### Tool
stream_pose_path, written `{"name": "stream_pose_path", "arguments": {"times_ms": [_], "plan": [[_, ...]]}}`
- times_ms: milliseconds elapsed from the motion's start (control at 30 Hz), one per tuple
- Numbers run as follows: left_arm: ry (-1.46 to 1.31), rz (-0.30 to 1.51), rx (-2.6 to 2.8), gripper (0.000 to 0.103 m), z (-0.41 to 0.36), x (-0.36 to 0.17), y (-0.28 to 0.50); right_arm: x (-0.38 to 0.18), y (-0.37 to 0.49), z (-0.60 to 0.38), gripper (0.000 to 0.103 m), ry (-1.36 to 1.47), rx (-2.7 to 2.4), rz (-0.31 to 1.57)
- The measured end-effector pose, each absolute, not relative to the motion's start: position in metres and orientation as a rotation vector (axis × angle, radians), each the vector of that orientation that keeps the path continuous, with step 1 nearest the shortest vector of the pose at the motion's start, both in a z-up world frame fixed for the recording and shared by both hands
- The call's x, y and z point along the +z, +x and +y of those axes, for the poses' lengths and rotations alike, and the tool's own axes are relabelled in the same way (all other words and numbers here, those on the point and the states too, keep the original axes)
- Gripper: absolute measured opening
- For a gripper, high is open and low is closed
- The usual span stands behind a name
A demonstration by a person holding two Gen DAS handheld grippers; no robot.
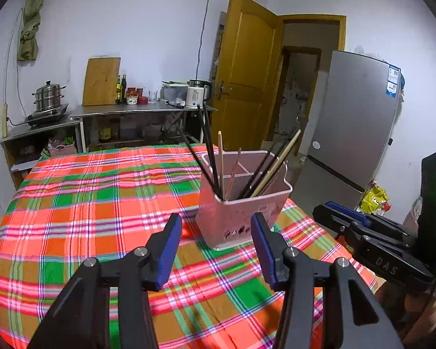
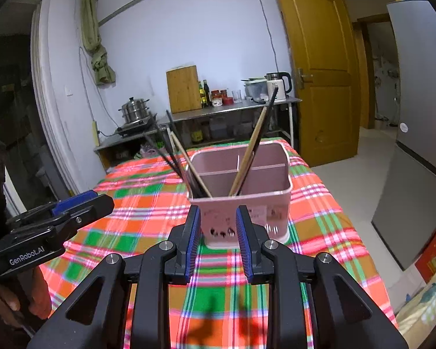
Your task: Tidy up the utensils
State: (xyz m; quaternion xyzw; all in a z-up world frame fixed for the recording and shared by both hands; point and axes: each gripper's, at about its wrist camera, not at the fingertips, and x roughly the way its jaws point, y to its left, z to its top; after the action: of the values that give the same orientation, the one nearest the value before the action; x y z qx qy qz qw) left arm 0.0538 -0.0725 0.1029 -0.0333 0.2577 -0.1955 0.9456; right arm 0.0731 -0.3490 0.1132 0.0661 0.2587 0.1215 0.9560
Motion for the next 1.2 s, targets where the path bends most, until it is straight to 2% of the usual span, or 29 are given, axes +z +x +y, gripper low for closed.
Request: {"name": "stream_pose_path", "arguments": {"times_ms": [500, 1200], "plan": [[-0.049, 0.555, -0.378, 0.055, -0.078, 0.067, 0.030, 0.085, 0.049, -0.344, 0.026, 0.105, 0.228, 0.554], [-0.050, 0.558, -0.361, 0.058, -0.079, 0.060, 0.030, 0.077, 0.044, -0.345, 0.026, 0.093, 0.225, 0.572]]}}
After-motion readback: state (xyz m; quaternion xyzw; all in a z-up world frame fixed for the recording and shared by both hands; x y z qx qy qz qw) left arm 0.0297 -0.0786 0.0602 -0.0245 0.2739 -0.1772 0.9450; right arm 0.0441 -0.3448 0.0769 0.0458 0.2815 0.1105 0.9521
